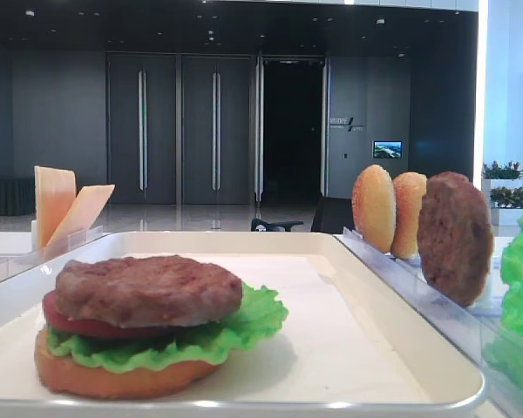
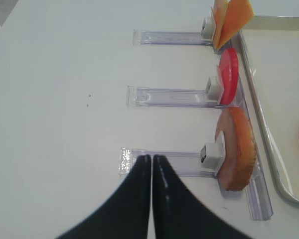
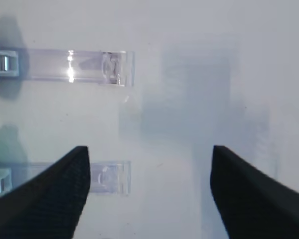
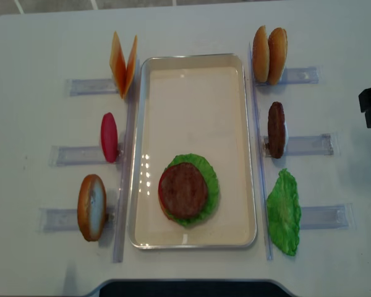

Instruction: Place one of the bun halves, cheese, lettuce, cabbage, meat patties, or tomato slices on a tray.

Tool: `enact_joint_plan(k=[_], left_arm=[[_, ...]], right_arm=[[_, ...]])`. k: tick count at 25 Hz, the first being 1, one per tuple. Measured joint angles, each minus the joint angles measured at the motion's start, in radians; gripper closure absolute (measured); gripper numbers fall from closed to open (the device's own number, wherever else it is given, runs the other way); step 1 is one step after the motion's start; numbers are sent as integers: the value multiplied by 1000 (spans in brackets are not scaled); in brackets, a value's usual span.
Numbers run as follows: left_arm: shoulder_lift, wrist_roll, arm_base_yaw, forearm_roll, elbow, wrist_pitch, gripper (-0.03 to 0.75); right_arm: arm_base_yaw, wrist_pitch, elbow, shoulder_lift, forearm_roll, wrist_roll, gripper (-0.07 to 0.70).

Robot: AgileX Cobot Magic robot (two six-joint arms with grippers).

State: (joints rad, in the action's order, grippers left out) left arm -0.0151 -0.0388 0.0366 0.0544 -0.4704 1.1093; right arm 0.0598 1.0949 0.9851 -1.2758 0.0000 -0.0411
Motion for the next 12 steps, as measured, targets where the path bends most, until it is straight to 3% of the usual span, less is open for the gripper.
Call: enact_joint_plan(k=[5,12], left_arm=[[0,0,0,0,0,0,716],[0,0,0,0,0,0,716]], right_arm=[[-1,63,-1,3,0,17,118],[4,80,-83,153,0,52,118]])
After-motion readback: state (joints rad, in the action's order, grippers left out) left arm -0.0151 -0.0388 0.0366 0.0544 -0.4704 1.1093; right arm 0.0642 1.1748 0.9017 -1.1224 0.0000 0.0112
